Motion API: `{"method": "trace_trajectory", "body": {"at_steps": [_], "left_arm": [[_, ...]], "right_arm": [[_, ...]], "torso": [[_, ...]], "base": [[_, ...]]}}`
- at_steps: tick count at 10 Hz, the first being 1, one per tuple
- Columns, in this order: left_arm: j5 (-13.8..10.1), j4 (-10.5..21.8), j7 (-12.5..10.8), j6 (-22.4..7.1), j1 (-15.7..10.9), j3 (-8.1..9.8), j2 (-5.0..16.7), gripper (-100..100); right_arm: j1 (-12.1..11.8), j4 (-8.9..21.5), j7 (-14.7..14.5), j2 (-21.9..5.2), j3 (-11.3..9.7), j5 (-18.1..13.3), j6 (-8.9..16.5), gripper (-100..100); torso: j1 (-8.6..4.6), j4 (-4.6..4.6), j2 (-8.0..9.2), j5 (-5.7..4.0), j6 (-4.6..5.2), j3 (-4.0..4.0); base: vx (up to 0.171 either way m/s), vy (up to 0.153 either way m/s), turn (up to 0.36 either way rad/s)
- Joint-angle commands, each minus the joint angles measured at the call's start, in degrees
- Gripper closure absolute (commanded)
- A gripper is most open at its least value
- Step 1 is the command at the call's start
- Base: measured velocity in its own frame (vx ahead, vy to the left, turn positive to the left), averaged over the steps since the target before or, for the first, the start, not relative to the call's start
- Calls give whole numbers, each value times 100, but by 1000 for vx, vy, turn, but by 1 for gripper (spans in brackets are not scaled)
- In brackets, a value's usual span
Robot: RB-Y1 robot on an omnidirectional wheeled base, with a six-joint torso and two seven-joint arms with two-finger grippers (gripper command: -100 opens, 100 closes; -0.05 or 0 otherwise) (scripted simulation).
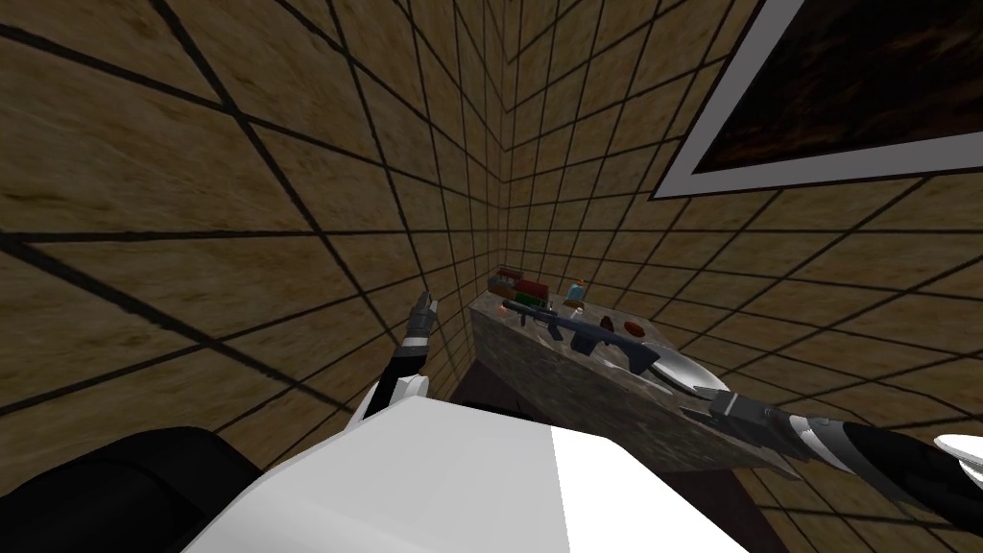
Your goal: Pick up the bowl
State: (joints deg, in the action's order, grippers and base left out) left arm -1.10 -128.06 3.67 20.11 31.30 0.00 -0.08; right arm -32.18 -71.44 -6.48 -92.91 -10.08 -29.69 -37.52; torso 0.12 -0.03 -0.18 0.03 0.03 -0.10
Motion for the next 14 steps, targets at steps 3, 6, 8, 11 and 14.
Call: {"method": "trace_trajectory", "body": {"at_steps": [3,6,8,11,14], "left_arm": [[0,0,0,0,0,0,0,0],[0,0,0,0,1,1,0,0],[0,0,0,0,0,0,0,0],[0,0,0,0,0,1,0,0],[0,0,0,0,0,1,0,0]], "right_arm": [[13,310,-114,-329,-152,-289,-20,-100],[-22,498,-235,-499,-311,-566,-22,-100],[-38,528,-267,-502,-361,-637,-26,-100],[-85,538,-308,-442,-465,-738,-45,-100],[-148,485,-300,-430,-491,-736,-34,-100]], "torso": [[-4,-3,-10,-1,0,-6],[-8,-4,-10,-3,3,-7],[-15,0,2,-5,1,1],[-21,2,13,-7,4,7],[-20,3,15,-6,3,8]], "base": [[93,32,28],[80,20,-35],[61,-6,-1],[33,-8,-3],[22,-10,3]]}}
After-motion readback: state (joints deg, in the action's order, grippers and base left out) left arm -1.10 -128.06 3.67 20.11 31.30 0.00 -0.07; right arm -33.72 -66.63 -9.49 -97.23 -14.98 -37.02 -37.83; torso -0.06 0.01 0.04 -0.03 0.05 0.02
